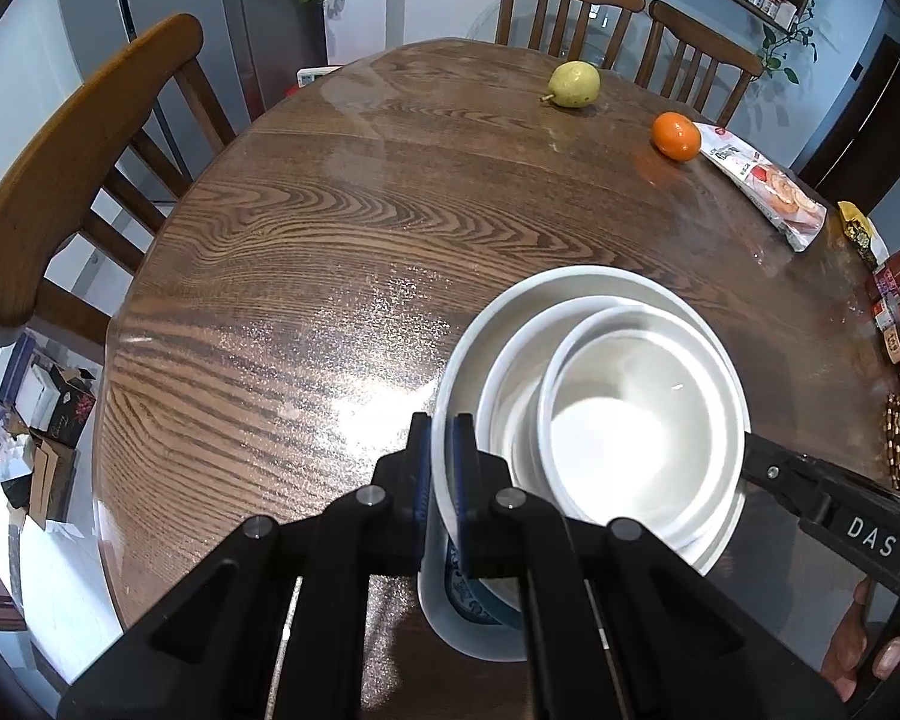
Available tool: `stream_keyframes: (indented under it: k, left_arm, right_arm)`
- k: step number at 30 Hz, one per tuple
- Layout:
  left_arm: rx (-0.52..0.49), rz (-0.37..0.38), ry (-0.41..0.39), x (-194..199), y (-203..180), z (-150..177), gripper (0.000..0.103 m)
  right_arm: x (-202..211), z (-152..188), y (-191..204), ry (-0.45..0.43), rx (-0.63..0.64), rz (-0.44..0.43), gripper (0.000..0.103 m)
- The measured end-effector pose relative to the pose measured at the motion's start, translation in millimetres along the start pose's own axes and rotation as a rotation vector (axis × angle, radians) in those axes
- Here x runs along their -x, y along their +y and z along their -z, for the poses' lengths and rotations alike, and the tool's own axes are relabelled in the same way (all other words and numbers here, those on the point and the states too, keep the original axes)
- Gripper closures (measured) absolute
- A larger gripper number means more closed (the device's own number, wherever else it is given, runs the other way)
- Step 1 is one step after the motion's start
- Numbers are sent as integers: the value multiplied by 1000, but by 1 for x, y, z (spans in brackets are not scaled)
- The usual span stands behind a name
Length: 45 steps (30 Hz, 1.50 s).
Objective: Organize plates and bowls
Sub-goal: 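Lower the white stack with both grippers onto the teal square dish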
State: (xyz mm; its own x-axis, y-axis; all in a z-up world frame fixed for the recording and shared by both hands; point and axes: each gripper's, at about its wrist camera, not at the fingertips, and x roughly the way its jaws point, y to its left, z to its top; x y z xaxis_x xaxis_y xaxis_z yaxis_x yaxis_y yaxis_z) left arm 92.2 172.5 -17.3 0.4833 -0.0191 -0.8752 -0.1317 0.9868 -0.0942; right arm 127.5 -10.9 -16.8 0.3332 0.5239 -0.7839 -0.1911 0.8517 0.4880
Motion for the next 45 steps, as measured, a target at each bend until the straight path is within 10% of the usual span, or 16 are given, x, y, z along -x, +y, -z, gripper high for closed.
stream_keyframes:
  k: [45]
  left_arm:
    - [-26,-44,-26,1,-2,2,100]
  right_arm:
    - [0,0,6,-9,49,35,93]
